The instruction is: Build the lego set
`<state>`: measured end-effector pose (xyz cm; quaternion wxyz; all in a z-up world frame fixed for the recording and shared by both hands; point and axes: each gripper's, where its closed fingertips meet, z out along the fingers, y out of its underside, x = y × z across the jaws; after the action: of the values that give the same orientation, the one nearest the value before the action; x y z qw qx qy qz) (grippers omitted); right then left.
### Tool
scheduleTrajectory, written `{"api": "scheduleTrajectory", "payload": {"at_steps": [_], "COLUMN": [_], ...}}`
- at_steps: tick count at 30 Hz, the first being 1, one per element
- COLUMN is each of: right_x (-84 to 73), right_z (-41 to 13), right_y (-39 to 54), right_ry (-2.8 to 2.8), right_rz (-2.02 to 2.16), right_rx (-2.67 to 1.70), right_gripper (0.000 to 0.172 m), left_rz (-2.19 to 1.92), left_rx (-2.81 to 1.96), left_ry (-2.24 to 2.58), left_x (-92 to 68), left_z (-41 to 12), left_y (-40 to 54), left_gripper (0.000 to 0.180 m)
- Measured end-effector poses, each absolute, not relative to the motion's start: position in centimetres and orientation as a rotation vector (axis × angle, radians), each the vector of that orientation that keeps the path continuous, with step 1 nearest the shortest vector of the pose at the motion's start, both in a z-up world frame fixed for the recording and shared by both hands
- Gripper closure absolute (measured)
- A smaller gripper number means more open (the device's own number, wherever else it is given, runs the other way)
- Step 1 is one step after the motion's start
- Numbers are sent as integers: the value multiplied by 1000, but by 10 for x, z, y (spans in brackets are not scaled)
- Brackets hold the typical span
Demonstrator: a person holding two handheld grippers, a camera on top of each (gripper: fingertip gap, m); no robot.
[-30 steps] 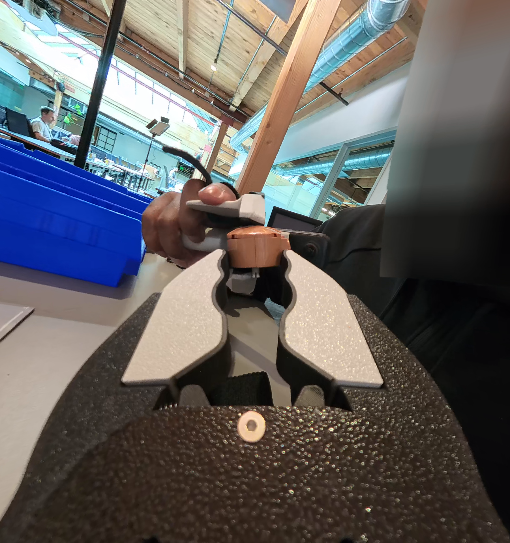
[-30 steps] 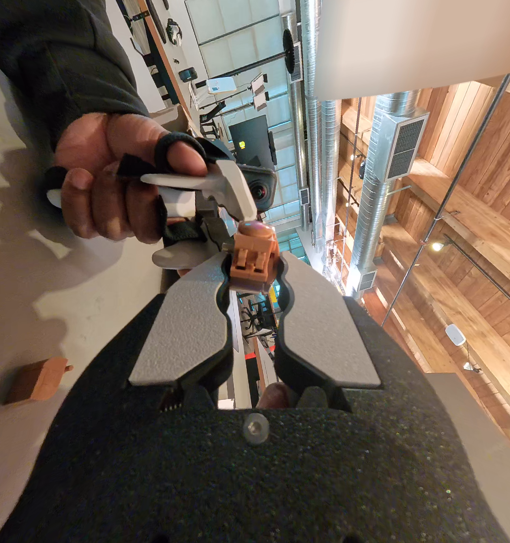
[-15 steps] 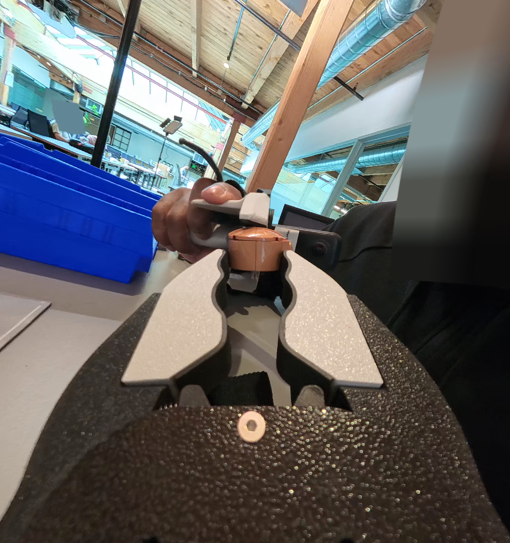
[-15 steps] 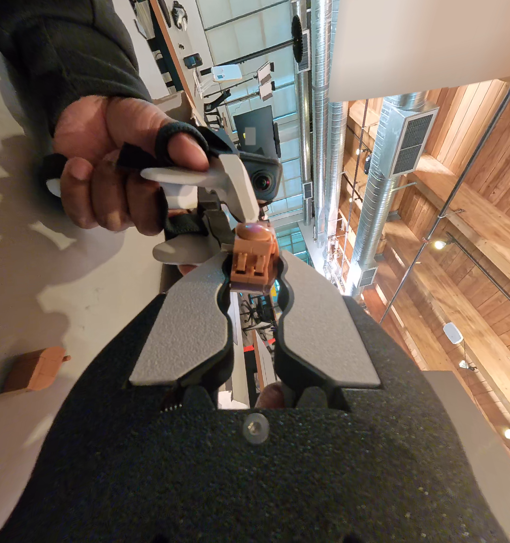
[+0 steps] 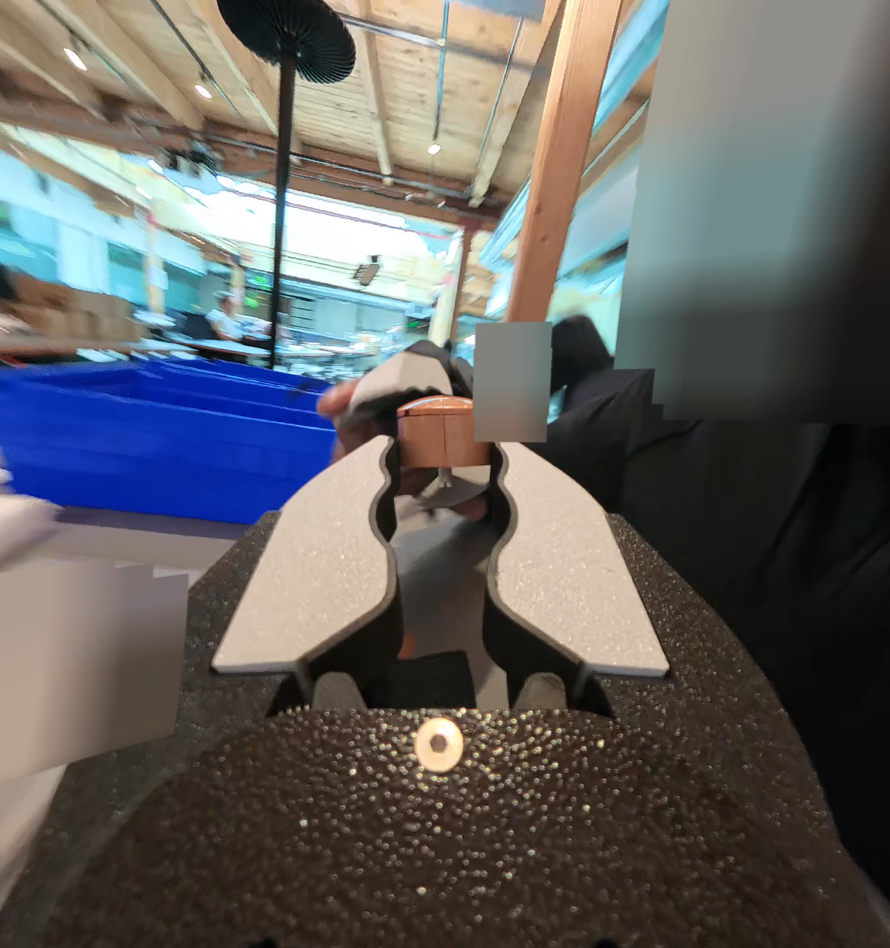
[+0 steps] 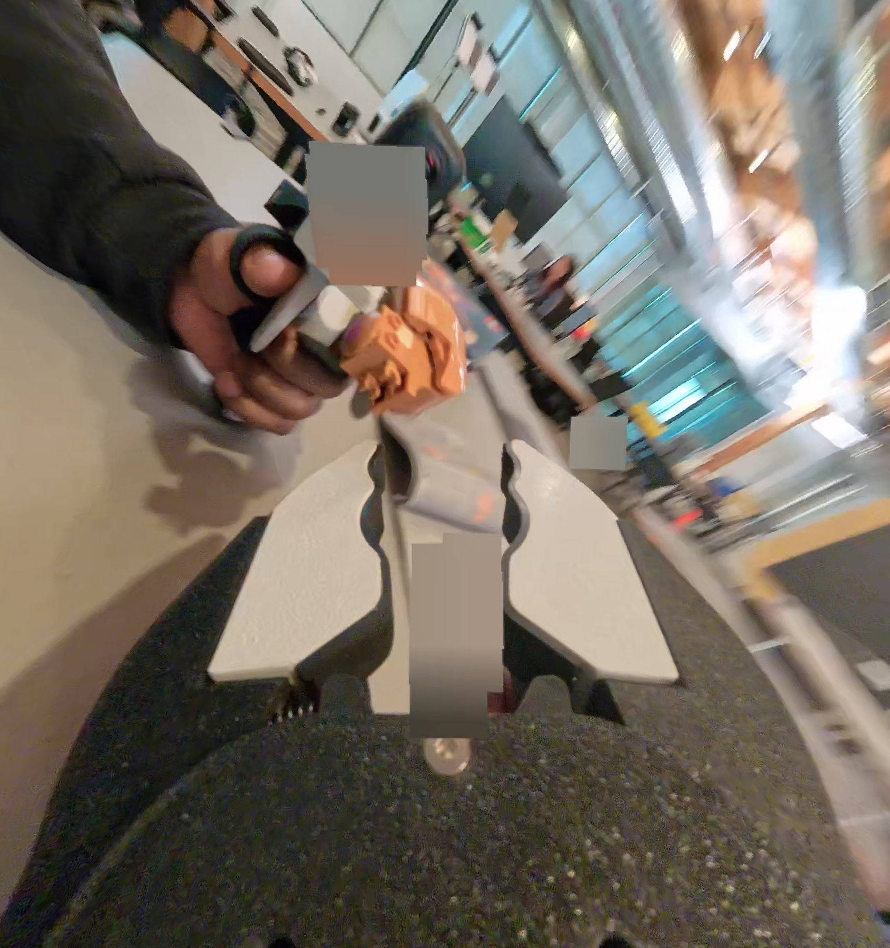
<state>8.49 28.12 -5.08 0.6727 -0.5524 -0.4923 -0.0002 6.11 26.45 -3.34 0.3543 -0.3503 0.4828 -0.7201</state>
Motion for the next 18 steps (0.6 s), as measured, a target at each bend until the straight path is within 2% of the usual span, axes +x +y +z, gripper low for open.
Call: {"api": "scheduleTrajectory", "payload": {"at_steps": [4, 9, 18], "right_x": [83, 78, 57], "right_z": [-62, -43, -62], "right_y": [272, 267, 255], "right_ry": [-943, -578, -521], "right_rz": [622, 1396, 1656], "right_rx": [-1524, -1604, -1716], "right_gripper": [123, 116, 109], "left_rz": [-1611, -1372, -1151], "left_rx": [-799, -693, -585], "left_ry": [1308, 1356, 1458], "left_x": [57, 57, 62], "left_z": [-34, -39, -52], "left_y": [270, 268, 257], "left_gripper": [147, 148, 147]}}
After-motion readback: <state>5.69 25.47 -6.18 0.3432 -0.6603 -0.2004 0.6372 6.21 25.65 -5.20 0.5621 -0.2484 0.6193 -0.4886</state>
